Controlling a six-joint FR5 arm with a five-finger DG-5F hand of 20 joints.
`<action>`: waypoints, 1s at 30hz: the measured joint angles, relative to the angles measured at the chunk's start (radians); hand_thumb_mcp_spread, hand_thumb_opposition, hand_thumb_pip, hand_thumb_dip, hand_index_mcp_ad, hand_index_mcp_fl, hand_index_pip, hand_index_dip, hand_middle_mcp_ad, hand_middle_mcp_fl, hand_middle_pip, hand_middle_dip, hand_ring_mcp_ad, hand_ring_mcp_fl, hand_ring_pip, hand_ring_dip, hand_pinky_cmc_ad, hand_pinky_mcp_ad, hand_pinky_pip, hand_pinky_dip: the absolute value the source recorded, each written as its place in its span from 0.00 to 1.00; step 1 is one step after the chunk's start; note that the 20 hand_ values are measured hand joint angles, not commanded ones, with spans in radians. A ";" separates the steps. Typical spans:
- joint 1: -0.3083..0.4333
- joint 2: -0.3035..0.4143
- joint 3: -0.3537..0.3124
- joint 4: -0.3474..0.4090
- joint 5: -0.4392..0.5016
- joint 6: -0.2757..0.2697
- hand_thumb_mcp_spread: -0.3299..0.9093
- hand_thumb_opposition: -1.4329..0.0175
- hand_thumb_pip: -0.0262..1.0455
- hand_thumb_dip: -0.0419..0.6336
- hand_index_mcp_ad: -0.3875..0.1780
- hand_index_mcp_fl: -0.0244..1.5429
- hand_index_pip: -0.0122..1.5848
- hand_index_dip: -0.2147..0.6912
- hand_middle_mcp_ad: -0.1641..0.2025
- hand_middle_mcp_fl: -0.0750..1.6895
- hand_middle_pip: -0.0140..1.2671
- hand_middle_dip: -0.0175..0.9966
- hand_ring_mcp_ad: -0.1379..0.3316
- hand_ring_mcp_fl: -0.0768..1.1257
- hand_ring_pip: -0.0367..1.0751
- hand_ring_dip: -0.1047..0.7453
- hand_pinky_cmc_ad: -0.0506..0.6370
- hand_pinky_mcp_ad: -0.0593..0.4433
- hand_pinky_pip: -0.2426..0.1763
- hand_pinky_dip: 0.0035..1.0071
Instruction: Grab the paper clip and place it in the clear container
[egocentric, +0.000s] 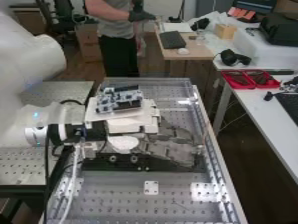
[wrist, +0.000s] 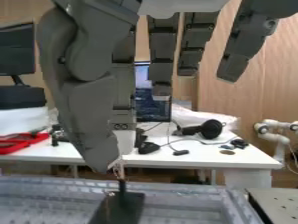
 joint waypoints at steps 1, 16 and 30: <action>0.007 0.011 -0.010 0.005 0.004 0.006 0.76 0.34 0.41 0.43 0.41 0.55 0.73 0.34 0.64 0.27 0.11 0.32 0.44 0.19 0.15 0.23 0.55 0.67 0.81 0.19; 0.306 0.162 -0.166 0.119 0.167 0.172 0.76 0.33 0.41 0.43 0.40 0.57 0.70 0.36 0.65 0.27 0.11 0.32 0.44 0.19 0.15 0.23 0.55 0.67 0.82 0.19; 0.584 0.102 -0.128 0.132 0.375 0.265 0.76 0.33 0.41 0.43 0.40 0.58 0.69 0.37 0.65 0.27 0.11 0.32 0.44 0.19 0.15 0.23 0.55 0.67 0.82 0.19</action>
